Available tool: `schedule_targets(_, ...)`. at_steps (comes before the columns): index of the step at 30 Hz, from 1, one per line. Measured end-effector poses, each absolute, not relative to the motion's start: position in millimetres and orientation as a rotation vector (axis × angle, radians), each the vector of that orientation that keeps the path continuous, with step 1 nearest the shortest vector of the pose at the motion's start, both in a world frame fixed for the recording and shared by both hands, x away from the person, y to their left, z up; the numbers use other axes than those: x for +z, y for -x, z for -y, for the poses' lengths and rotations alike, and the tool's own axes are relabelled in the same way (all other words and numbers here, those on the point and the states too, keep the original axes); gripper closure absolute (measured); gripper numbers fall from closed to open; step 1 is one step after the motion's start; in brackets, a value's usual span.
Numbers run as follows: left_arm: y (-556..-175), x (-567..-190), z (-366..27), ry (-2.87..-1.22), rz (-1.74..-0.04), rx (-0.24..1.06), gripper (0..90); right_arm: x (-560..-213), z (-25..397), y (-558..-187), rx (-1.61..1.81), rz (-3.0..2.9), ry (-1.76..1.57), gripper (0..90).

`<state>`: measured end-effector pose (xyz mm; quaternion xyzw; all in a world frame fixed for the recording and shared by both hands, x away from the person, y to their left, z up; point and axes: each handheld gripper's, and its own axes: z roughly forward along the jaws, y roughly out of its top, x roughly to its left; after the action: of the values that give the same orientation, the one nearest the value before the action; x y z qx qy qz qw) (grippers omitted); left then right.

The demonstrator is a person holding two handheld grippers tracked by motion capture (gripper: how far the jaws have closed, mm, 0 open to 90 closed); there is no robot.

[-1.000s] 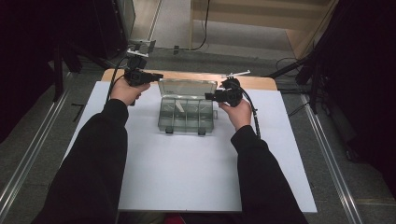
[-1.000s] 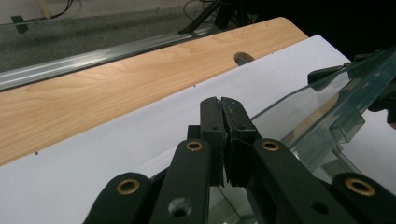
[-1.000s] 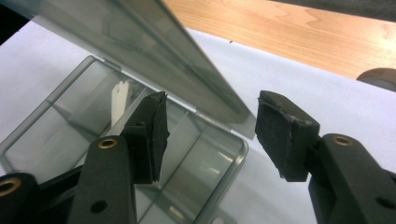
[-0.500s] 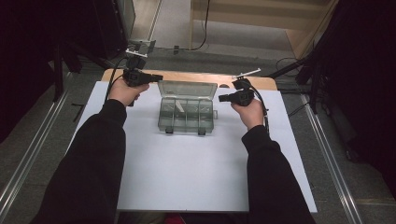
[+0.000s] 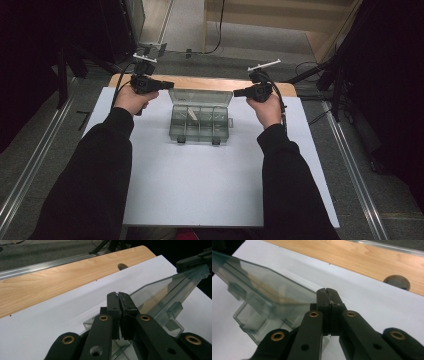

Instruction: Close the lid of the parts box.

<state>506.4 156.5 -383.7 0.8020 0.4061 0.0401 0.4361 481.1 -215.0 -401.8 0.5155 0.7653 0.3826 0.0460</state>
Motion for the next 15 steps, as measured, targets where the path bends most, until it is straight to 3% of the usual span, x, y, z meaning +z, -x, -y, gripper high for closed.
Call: schedule_targets(15, -497.7, -382.7, -154.7, -2.004, -0.986, 0.077, 87.1, -387.8, 201.7, -480.0, 1.197, -2.396, -1.524, 90.0)
